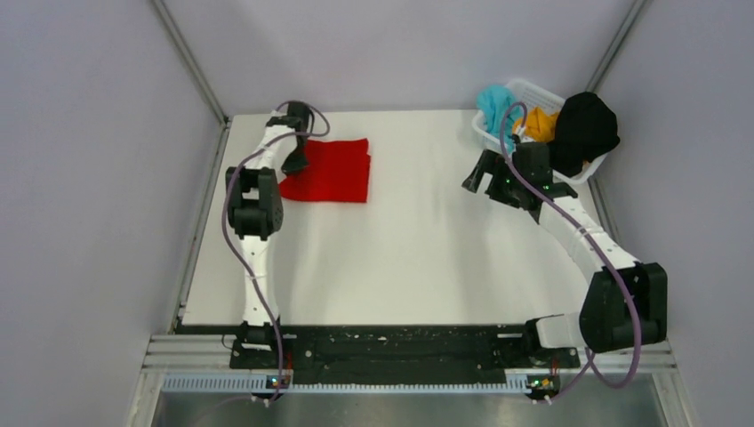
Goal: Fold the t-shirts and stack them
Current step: Put the neatly folded tshirt into the corner of the board with the left arm, then reset both arms
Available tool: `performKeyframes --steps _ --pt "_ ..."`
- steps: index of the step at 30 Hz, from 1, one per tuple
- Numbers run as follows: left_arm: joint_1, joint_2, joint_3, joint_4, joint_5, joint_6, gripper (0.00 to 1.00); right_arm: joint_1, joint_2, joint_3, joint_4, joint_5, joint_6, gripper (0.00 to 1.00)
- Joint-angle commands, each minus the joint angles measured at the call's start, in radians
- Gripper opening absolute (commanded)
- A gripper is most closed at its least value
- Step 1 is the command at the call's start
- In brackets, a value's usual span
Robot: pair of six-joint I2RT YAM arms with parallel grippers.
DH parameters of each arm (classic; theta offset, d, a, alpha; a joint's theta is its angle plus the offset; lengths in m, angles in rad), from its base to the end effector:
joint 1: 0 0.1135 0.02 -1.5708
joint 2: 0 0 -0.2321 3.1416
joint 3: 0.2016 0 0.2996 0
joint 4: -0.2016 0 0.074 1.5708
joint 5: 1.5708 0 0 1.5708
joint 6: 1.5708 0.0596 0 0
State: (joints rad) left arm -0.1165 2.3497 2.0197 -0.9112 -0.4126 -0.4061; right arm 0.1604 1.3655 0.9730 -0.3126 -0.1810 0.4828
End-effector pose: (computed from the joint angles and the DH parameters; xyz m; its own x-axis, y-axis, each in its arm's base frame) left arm 0.5210 -0.0369 0.1186 -0.8545 -0.2643 -0.4472 -0.3918 0.8932 0.2207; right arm 0.3614 0.0693 0.1979 -0.7024 0.3490 -0.6203 0.0380 0.8887 0.4569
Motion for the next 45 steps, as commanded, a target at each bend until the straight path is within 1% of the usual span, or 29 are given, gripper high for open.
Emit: performKeyframes --steps 1,4,9,12,17,19,21,23,24,26,27,28,29,30,32,33,34,35,37,39,40,43,44,45 --pt "0.104 0.072 0.143 0.063 -0.019 0.136 0.0 -0.001 -0.083 0.033 -0.039 0.132 0.013 0.99" --pt "0.177 0.115 0.214 0.098 -0.034 0.208 0.0 -0.001 -0.114 0.037 -0.069 0.189 0.027 0.99" --pt "0.248 0.155 0.265 0.238 -0.013 0.319 0.0 -0.002 -0.134 0.03 -0.114 0.256 0.067 0.99" --pt "0.272 0.197 0.379 0.219 0.037 0.326 0.0 -0.001 -0.126 0.036 -0.155 0.261 0.086 0.99" --pt "0.277 0.186 0.375 0.296 -0.05 0.398 0.0 -0.002 -0.137 0.039 -0.192 0.268 0.105 0.99" --pt "0.286 0.184 0.375 0.3 -0.056 0.425 0.03 -0.001 -0.149 0.033 -0.193 0.264 0.112 0.99" --pt "0.292 0.18 0.375 0.301 -0.057 0.428 0.1 -0.001 -0.165 0.023 -0.193 0.265 0.115 0.99" --pt "0.293 0.17 0.375 0.303 -0.061 0.429 0.21 -0.001 -0.18 0.017 -0.198 0.271 0.116 0.99" --pt "0.293 0.162 0.374 0.303 -0.061 0.429 0.25 -0.002 -0.186 0.014 -0.2 0.275 0.117 0.99" --pt "0.292 0.14 0.369 0.3 -0.079 0.427 0.26 0.0 -0.2 0.008 -0.201 0.279 0.116 0.99" --pt "0.293 0.125 0.361 0.302 -0.095 0.428 0.28 -0.001 -0.209 0.005 -0.201 0.279 0.115 0.99" --pt "0.293 0.108 0.351 0.308 -0.114 0.431 0.37 -0.001 -0.214 0.004 -0.201 0.276 0.114 0.99" --pt "0.293 0.094 0.344 0.31 -0.133 0.433 0.51 -0.001 -0.22 0.004 -0.202 0.273 0.111 0.99" --pt "0.294 0.077 0.341 0.306 -0.145 0.434 0.54 0.0 -0.227 0.004 -0.202 0.272 0.108 0.99" --pt "0.293 0.038 0.338 0.284 -0.151 0.416 0.57 -0.001 -0.24 0.002 -0.202 0.275 0.097 0.99" --pt "0.293 0.013 0.334 0.266 -0.142 0.411 0.64 -0.001 -0.248 -0.001 -0.202 0.28 0.093 0.99" --pt "0.293 -0.015 0.325 0.247 -0.131 0.37 0.86 0.0 -0.255 -0.002 -0.202 0.284 0.09 0.99" --pt "0.292 -0.045 0.308 0.233 -0.119 0.341 0.97 -0.002 -0.263 -0.005 -0.202 0.287 0.087 0.99" --pt "0.292 -0.118 0.254 0.204 -0.069 0.277 0.99 -0.001 -0.28 -0.013 -0.195 0.294 0.073 0.99" --pt "0.293 -0.208 0.157 0.205 0.006 0.212 0.99 -0.001 -0.298 -0.035 -0.176 0.295 0.064 0.99" --pt "0.292 -0.276 0.097 0.209 0.066 0.165 0.99 -0.001 -0.307 -0.051 -0.157 0.287 0.063 0.99" --pt "0.288 -0.452 -0.131 0.263 0.281 0.073 0.99 0.0 -0.332 -0.107 -0.105 0.269 0.063 0.99" --pt "0.285 -0.517 -0.217 0.299 0.362 0.03 0.99 0.0 -0.338 -0.123 -0.094 0.271 0.063 0.99" --pt "0.278 -0.584 -0.329 0.372 0.435 0.0 0.99 -0.001 -0.345 -0.137 -0.082 0.275 0.061 0.99"
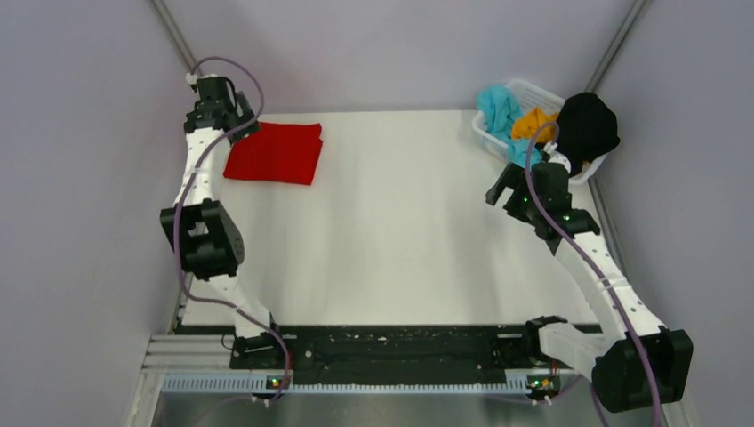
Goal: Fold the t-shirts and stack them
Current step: Reset both arms
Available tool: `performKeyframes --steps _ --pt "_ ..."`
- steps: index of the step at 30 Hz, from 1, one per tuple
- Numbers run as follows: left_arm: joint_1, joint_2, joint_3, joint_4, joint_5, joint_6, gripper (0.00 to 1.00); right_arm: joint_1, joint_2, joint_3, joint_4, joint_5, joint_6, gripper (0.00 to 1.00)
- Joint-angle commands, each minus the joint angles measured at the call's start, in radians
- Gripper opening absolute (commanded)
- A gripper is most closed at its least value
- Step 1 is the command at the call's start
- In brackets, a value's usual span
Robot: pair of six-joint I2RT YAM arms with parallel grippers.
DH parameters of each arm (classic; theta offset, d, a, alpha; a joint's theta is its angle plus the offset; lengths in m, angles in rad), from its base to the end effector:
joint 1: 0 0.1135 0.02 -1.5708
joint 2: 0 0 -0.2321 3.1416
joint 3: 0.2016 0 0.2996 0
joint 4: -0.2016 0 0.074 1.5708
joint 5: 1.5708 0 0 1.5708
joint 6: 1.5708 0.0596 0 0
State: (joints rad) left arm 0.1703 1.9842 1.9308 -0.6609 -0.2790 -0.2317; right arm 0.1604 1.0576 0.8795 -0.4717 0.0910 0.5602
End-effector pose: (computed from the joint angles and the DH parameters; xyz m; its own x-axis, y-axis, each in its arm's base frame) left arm 0.4986 0.1024 0.2843 -0.5439 -0.3175 -0.7768 -0.5064 0.8623 0.0021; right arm 0.3086 0.0444 0.2421 -0.5525 0.4467 -0.7037 0.2431 0.8939 0.3765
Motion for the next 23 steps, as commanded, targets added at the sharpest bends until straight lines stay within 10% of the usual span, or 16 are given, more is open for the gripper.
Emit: performKeyframes --steps 1,9,23 --pt "-0.02 -0.291 -0.388 0.185 0.346 -0.199 0.99 0.0 -0.041 -0.056 0.085 0.006 -0.019 0.99" --pt "-0.204 -0.691 -0.92 0.367 0.32 -0.311 0.99 0.0 -0.087 -0.131 0.121 0.015 -0.063 0.99" --pt "-0.269 -0.93 -1.223 0.431 0.317 -0.378 0.99 0.0 -0.139 -0.216 0.268 -0.049 -0.054 0.99"
